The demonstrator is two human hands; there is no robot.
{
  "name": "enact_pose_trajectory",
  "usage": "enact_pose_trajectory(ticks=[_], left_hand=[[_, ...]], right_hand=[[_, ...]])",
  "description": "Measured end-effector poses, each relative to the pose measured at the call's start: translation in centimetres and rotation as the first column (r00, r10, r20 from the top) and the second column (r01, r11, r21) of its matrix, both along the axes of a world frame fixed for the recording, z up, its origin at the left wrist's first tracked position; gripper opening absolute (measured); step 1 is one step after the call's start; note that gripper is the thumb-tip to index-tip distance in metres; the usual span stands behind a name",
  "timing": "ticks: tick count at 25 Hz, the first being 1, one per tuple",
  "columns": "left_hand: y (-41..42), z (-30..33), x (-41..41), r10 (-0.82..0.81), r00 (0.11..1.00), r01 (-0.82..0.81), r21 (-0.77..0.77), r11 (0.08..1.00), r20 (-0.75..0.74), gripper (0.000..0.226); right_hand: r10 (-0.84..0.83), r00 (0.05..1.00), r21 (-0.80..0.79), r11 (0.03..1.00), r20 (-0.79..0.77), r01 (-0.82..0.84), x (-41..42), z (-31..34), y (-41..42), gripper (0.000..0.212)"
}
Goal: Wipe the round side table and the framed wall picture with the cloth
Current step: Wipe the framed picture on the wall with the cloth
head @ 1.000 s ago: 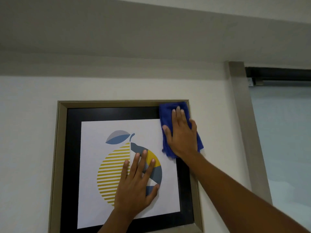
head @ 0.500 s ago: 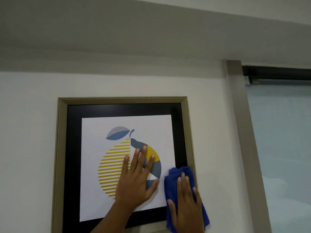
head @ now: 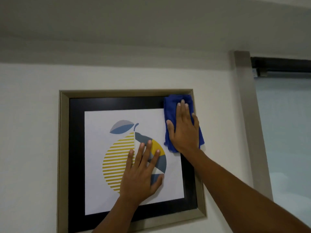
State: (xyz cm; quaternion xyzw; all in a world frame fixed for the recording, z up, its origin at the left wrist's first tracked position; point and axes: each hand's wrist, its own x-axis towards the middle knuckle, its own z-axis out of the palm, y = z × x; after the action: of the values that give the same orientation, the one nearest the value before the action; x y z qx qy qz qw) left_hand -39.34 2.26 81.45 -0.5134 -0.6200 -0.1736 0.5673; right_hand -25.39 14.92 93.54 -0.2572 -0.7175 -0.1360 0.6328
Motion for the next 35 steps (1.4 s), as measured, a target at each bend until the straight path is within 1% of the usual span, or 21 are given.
enact_pose_trajectory(ticks=[3,6,8,10,13,15,18,21,23,25,27,30,32,33,35], left_hand=[[0.0,0.0,0.0,-0.003,1.0,0.003,-0.008,1.0,0.0,0.08],[0.0,0.0,0.0,0.008,1.0,-0.008,-0.007,1.0,0.01,0.081],[0.0,-0.1,0.1,0.021,1.0,-0.021,-0.024,1.0,0.017,0.081],[0.1,0.1,0.2,0.017,1.0,-0.017,-0.019,1.0,0.023,0.08],[0.2,0.0,0.2,0.019,1.0,-0.019,-0.009,1.0,0.01,0.079],[0.2,0.2,0.1,0.023,1.0,-0.023,-0.012,1.0,0.005,0.078],[0.3,0.0,-0.4,0.009,1.0,-0.009,-0.002,1.0,-0.006,0.078],[0.4,-0.1,-0.6,0.012,1.0,-0.012,0.01,1.0,-0.011,0.079],[0.3,0.0,-0.6,0.015,1.0,-0.015,0.019,1.0,-0.013,0.08],[0.4,0.0,-0.6,0.011,1.0,-0.01,0.025,1.0,-0.016,0.08],[0.6,-0.1,-0.8,-0.012,1.0,0.013,0.023,1.0,-0.019,0.079],[0.6,-0.3,-0.9,-0.015,0.999,0.016,0.039,0.999,-0.033,0.079],[0.4,-0.5,-0.8,-0.007,1.0,0.008,0.032,0.999,-0.031,0.078],[0.3,-0.4,-0.7,-0.005,1.0,0.006,0.028,1.0,-0.031,0.078],[0.3,-0.1,-0.6,0.0,1.0,0.0,0.021,1.0,-0.024,0.076]], right_hand=[[0.091,0.994,-0.043,0.995,-0.059,-0.094,-0.8,-8.4,-0.5,0.068],[0.079,0.996,-0.124,0.989,-0.045,-0.084,-0.6,-17.6,-1.3,0.068],[0.067,0.997,-0.158,0.985,-0.026,-0.07,-0.3,-21.0,-1.5,0.069],[0.05,0.998,-0.199,0.978,-0.037,-0.056,-0.5,-21.0,-1.8,0.069],[0.035,0.994,-0.293,0.954,-0.108,-0.065,-2.2,-19.7,-4.1,0.07],[0.029,0.991,-0.293,0.954,-0.129,-0.066,-3.6,-19.7,-5.4,0.07],[0.032,0.999,-0.215,0.976,-0.024,-0.036,-2.8,-20.9,-4.3,0.068],[-0.075,0.994,-0.155,0.984,0.076,0.086,0.4,-21.8,-1.2,0.068],[-0.098,0.986,-0.15,0.982,0.136,0.118,1.7,-21.9,-0.4,0.068],[-0.085,0.986,-0.15,0.983,0.141,0.106,2.0,-20.8,-0.6,0.067],[-0.07,0.991,-0.118,0.99,0.113,0.083,1.8,-17.3,-0.6,0.065],[-0.073,0.996,-0.072,0.994,0.058,0.077,1.3,-6.7,-0.1,0.064],[-0.072,0.997,-0.077,0.994,0.031,0.074,1.1,0.1,0.0,0.063],[-0.088,0.996,-0.071,0.993,0.028,0.089,0.8,2.0,0.2,0.063],[-0.098,0.995,-0.042,0.994,-0.004,0.098,0.1,2.0,0.4,0.063]])
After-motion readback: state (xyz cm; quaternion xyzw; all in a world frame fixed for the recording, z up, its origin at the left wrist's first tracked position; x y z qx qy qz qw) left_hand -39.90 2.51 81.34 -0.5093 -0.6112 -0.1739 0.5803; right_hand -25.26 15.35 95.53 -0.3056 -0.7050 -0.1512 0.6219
